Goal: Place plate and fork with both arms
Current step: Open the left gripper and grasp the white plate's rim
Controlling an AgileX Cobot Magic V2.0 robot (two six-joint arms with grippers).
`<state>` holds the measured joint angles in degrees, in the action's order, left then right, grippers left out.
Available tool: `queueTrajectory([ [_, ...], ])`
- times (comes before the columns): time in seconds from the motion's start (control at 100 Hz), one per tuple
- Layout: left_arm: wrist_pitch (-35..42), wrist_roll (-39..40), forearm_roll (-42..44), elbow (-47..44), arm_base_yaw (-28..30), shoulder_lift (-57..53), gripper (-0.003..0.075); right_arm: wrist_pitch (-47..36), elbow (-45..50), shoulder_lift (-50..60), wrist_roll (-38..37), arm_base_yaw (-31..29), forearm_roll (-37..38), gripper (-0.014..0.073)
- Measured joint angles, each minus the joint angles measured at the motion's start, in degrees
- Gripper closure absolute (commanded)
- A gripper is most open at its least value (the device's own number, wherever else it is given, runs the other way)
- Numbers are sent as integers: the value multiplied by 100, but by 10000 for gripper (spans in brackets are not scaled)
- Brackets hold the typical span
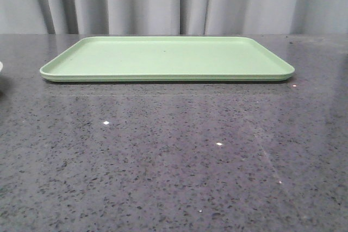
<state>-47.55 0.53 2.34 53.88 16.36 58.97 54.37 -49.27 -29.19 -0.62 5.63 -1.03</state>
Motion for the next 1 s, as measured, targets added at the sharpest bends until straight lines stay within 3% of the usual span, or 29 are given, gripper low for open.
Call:
queueTrajectory([
  [0.3, 230, -764, -901, 0, 758, 984, 69, 0, 0, 0, 0, 0, 0, 104],
  [1.0, 508, -944, -1124, 0, 765, 2284, 69, 0, 0, 0, 0, 0, 0, 104],
])
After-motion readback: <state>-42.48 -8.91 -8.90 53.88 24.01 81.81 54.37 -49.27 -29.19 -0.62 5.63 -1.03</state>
